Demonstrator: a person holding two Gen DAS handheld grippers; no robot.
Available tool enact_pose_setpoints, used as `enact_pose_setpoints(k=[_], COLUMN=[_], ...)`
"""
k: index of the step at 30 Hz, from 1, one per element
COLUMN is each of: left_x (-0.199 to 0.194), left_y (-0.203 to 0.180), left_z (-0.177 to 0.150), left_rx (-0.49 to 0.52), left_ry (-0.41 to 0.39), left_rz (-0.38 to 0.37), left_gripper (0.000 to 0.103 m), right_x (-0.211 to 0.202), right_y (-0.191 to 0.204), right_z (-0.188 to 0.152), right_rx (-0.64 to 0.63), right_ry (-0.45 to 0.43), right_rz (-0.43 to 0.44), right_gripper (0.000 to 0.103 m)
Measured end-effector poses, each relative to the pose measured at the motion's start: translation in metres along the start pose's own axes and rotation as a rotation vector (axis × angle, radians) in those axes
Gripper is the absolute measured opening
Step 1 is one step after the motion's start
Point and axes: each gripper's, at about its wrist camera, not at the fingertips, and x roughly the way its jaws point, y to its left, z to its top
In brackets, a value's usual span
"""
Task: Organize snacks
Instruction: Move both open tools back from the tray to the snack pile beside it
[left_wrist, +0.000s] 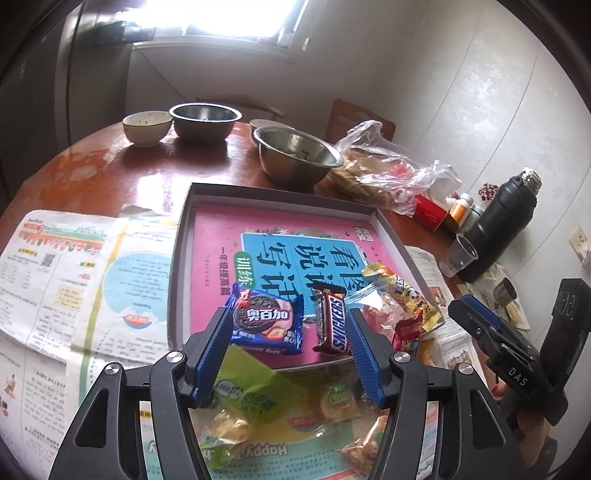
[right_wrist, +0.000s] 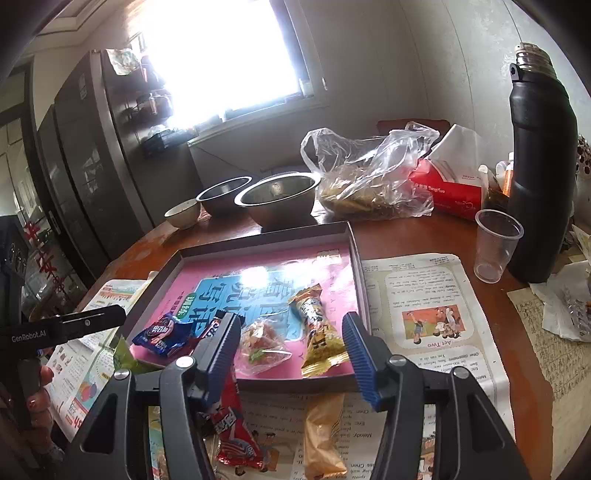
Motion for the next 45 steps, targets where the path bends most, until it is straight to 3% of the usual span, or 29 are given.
enact_pose_setpoints(k=[34,45], left_x=[-0.039,-0.035], left_y=[0.010,0.015], left_z=[-0.033,-0.047], left_rx=[0.038,0.060], left_ry=[0.014,0.056], left_rz=[0.079,0.117], left_gripper=[0.067,0.067], right_x=[-0.038,-0.041], right_y=[0.027,0.037], right_z=[-0.017,-0.025], right_rx=[-0.047,-0.067], right_ry=[0.001,0.022], right_rz=[0.041,0.048], right_gripper=[0.058,0.058])
